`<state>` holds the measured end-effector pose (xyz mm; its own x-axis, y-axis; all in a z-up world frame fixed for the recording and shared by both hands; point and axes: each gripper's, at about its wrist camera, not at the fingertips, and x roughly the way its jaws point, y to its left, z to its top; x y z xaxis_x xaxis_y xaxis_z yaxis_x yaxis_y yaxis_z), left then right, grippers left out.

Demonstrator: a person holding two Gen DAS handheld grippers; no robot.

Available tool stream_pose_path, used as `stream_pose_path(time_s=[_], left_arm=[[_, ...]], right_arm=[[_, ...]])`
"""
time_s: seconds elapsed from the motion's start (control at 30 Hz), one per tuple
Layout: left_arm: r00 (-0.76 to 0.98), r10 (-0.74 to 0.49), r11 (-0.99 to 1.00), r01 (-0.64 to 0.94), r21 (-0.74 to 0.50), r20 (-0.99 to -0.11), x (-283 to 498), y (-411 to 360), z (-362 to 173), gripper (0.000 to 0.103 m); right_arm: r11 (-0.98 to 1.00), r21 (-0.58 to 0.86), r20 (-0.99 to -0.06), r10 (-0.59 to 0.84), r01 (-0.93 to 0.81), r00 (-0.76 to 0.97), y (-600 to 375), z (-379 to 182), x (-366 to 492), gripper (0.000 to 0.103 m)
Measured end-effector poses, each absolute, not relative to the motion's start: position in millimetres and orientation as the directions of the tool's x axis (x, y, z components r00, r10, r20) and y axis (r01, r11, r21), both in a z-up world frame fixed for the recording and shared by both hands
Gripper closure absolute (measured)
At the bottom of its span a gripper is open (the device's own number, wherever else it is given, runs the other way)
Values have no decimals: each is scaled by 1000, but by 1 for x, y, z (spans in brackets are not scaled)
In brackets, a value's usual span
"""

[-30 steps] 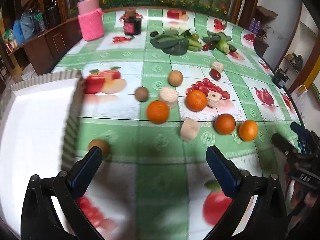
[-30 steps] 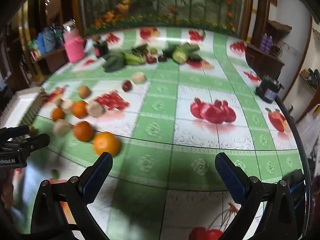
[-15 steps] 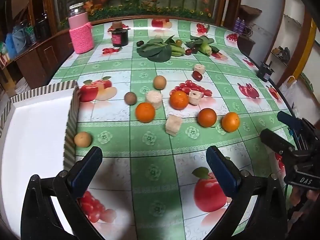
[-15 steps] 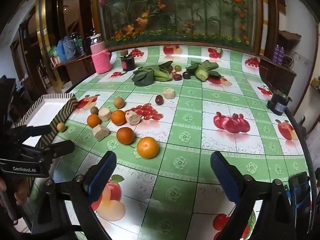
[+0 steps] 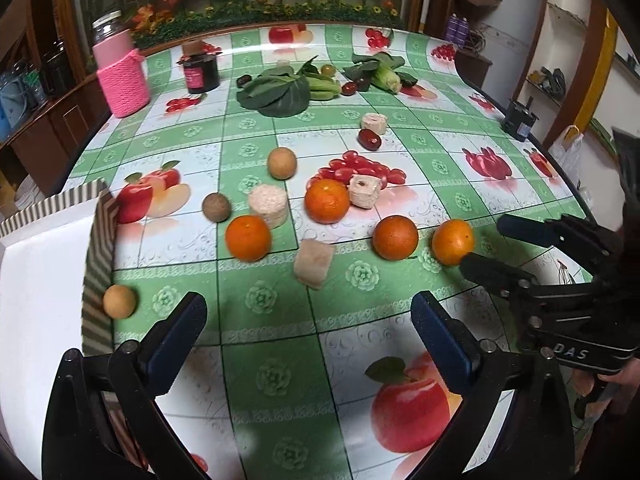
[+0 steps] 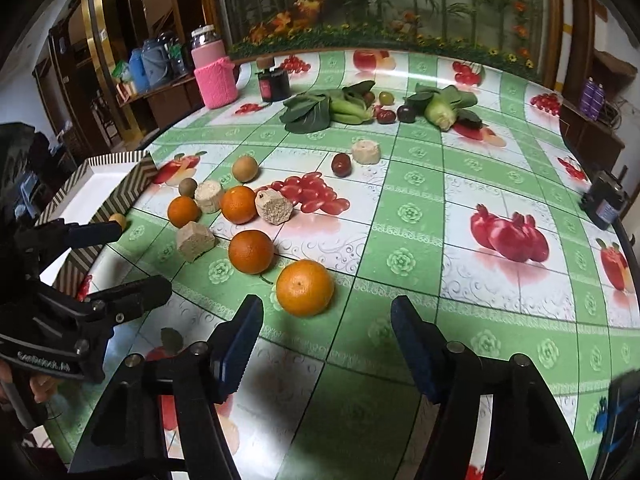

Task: Organize fruits
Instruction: 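Close the left tool on the beige cube while the right tool grasps the orange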

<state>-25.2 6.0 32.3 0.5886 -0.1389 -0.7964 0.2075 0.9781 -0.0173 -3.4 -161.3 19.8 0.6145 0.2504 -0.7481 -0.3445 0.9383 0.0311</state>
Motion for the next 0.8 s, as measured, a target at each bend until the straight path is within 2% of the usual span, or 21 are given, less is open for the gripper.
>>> stream_pose_path(time_s=[0.17,0.2,0.23,0.33,0.4,0.43,0.53,0.6,0.67,0.8], left_arm=[[567,-152,973,229,-23,-809,-16,0,26,12],[561,-156,972,234,-25,-813,-15,-2,24,15],[558,-160,971,236,-29,-814,-14,-2,24,15],[555,-163,967,252,-21,-816,-11,-6,22,19],[545,-166,965,263,-20,-822,-9,-9,20,31],[539,-166,964,263,-22,-826,-7,-10,18,34],[521,-167,965,259,-32,-837,-2,-10,13,57],[529,-154,970,244,-24,-834,0,-9,13,77],[524,-165,972,232,-47,-835,1,-4,13,87],[525,-174,973,223,-63,-833,-5,1,14,87]], right_arm=[[920,76,-776,297,-385,557,-157,12,12,55],[914,85,-783,307,-396,541,-155,10,14,65],[912,74,-786,302,-404,540,-153,9,14,68],[914,59,-782,292,-401,551,-154,11,9,68],[922,78,-771,298,-380,563,-162,15,5,68],[924,76,-768,294,-375,569,-165,16,4,68],[929,89,-766,294,-358,572,-173,20,2,68],[931,95,-765,295,-353,573,-176,21,0,68],[931,102,-762,300,-350,574,-177,22,-2,68],[929,118,-760,312,-351,570,-174,21,-7,68]])
